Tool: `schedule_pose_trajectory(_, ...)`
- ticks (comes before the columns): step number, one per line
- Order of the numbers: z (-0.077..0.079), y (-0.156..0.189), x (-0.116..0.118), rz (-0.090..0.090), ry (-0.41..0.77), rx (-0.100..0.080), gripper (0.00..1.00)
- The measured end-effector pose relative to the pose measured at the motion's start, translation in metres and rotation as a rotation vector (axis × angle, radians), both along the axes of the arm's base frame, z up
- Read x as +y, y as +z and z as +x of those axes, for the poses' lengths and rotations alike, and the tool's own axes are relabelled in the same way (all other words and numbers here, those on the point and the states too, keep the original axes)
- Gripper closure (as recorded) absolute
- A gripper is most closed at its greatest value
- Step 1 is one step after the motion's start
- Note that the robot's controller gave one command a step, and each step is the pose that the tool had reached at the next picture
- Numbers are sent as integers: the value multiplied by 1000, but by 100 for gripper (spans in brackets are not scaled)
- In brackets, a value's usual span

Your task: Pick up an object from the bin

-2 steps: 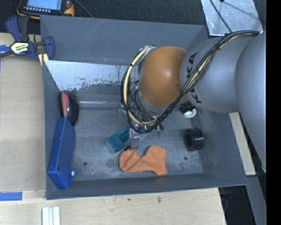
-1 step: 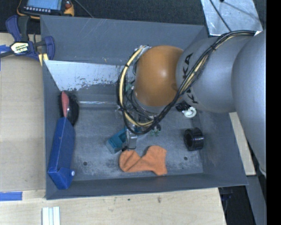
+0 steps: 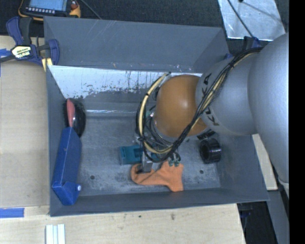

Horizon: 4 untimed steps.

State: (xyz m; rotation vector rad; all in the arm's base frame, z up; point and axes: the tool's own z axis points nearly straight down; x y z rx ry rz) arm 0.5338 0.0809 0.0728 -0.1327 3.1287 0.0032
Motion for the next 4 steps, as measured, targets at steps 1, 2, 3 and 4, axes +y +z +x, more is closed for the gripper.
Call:
schedule_pose_trajectory(1, 0, 0, 0, 0, 0, 0, 100)
schedule_pose_trajectory(2, -3, 40, -2, -4, 8, 18, 100)
schedule_pose_trajectory(3, 18, 59, 5, -1, 18, 1, 100)
schedule_pose_trajectory(4, 12, 86, 0, -4, 23, 23, 100)
